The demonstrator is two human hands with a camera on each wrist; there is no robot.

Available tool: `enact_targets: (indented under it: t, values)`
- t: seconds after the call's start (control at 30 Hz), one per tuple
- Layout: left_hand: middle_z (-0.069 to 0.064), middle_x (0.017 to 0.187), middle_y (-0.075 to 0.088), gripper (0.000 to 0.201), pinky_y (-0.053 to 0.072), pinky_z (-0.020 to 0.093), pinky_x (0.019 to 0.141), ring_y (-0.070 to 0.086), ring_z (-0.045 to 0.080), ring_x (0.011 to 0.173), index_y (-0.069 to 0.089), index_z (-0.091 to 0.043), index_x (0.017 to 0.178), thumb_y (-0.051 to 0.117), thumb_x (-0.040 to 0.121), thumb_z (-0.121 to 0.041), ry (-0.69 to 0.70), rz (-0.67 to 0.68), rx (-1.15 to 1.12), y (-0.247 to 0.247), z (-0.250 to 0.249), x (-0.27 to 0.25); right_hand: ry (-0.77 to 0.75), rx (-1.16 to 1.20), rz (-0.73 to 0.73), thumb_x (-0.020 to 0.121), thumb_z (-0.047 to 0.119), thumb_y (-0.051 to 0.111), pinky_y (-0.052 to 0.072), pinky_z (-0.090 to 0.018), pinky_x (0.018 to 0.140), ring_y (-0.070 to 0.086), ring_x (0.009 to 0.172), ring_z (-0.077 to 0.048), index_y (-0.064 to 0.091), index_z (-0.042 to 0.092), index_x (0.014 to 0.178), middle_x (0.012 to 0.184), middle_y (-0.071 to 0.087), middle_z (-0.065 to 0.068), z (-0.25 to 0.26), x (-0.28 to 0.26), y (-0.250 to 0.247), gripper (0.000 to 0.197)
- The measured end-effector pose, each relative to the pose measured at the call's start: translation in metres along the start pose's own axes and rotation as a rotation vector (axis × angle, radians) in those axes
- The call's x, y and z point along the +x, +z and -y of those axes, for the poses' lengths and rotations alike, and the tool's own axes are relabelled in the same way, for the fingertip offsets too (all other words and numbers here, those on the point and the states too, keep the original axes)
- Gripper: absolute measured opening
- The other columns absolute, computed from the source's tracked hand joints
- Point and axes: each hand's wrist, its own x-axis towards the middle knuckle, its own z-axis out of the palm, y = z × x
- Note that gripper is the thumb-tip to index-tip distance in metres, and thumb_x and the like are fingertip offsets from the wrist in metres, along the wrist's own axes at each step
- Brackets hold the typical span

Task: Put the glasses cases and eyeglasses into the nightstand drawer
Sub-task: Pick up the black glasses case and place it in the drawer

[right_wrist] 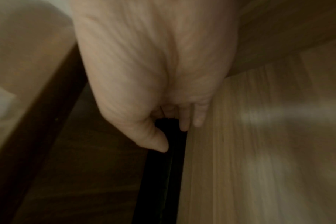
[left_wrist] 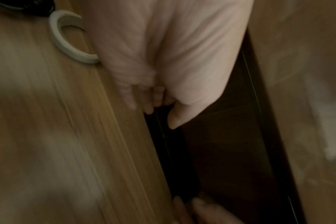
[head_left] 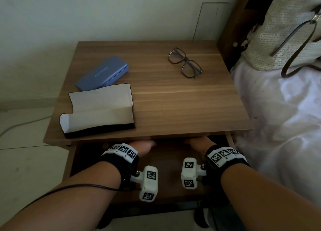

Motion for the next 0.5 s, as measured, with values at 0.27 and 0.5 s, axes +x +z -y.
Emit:
enact_targets:
  t: [0.27,0.5]
  values:
    - [0.013,0.152,0.038,0.044,0.031,0.033,0.112,0.039,0.026,0.138,0.037,-0.011,0.145,0.034,0.104,-0.027,-0.038,-0.033,-0.098,-0.004,0.005,-0.018,0.032,-0.057,0.041,0.095,0.021,0.054,0.044,-0.031,0.095,0.055,0.120,-0.028,0.058,0.007,0.126,0.131,0.059,-0.012,0.005,-0.023,-0.003,0.035]
    - [0.009,0.151,0.041,0.070,0.037,0.040,0.109,0.044,0.027,0.133,0.036,-0.018,0.148,0.060,0.087,-0.044,-0.069,-0.081,-0.322,-0.003,0.020,-0.044,0.031,-0.169,0.116,0.098,0.030,0.048,0.037,-0.034,0.109,0.045,0.133,-0.031,0.051,0.010,0.136,0.143,0.047,-0.013,0.019,-0.072,-0.005,0.043]
